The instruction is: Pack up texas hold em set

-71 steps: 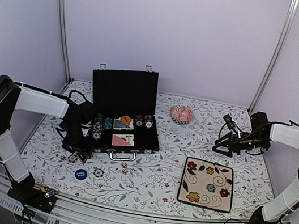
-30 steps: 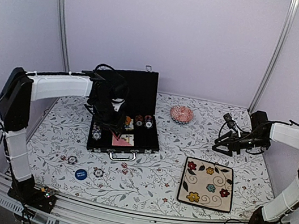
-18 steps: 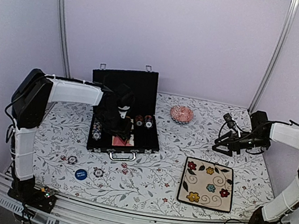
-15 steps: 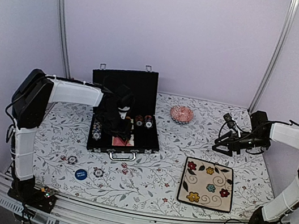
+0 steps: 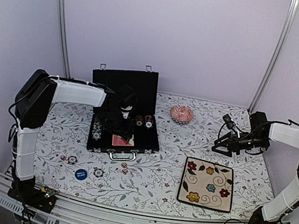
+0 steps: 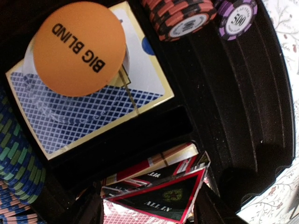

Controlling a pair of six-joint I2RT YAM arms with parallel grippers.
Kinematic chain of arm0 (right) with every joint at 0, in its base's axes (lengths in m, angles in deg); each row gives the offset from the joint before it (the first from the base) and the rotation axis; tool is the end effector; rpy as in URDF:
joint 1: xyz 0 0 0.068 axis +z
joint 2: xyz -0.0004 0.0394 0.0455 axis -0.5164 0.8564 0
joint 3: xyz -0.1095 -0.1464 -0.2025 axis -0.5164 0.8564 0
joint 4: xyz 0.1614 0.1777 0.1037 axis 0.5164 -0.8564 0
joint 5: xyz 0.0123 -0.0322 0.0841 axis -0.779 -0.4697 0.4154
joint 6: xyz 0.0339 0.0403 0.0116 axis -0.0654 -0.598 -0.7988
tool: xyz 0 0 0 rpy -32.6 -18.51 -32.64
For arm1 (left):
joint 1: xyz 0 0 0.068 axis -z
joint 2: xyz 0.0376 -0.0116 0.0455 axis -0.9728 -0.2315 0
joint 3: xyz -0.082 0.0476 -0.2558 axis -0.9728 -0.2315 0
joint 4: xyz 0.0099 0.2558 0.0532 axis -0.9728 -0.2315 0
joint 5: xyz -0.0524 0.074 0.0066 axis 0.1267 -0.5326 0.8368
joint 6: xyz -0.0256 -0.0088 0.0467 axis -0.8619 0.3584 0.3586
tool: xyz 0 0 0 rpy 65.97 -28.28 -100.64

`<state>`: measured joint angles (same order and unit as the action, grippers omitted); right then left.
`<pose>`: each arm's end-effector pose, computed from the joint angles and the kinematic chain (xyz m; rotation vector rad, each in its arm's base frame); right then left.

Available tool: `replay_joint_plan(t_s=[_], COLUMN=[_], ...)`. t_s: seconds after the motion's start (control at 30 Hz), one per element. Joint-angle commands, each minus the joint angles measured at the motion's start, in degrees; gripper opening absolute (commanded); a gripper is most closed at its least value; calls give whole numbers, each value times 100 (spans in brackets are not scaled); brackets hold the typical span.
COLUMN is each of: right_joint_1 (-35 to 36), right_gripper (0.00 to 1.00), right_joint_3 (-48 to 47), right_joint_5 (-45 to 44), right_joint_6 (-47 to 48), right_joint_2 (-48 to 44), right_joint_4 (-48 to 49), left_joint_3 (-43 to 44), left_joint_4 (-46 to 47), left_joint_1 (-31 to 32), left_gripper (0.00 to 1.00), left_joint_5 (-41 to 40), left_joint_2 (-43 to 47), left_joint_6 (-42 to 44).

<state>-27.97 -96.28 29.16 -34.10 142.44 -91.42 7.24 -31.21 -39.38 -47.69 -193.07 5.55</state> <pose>0.2913 0.0460 0.1947 -1.0626 2.0651 1.0855 0.3327 -0.2537 0.1667 0.2441 2.8382 -0.2954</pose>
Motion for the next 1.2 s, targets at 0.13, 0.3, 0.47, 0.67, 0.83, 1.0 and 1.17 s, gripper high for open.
replay_joint_plan(t_s=[0.13, 0.3, 0.47, 0.67, 0.83, 1.0, 1.17], right_joint_1=[32, 32, 33, 32, 31, 40, 32], right_gripper=[78, 78, 78, 78, 78, 78, 78], right_joint_3=[-138, -147, -142, -148, -147, -156, -124], right_joint_5=[60, 73, 80, 93, 138, 184, 203], right_joint_6=[76, 67, 60, 50, 32, 11, 5], right_joint_2=[106, 118, 90, 68, 20, -69, -227], right_joint_4=[-78, -93, -95, -97, -93, -96, -92], left_joint_3=[57, 256, 496, 746, 798, 784, 492], left_joint_4=[-399, -517, -740, -1065, -1182, -1194, -1051], left_joint_1=[104, 114, 130, 166, 217, 343, 737], left_gripper=[65, 72, 77, 79, 80, 80, 80], left_joint_5=[-154, -177, -376, -589, -670, -796, -1208], left_joint_2=[-116, -125, 25, 350, 823, 1240, 1766], left_joint_6=[272, 341, 366, 393, 383, 417, 523])
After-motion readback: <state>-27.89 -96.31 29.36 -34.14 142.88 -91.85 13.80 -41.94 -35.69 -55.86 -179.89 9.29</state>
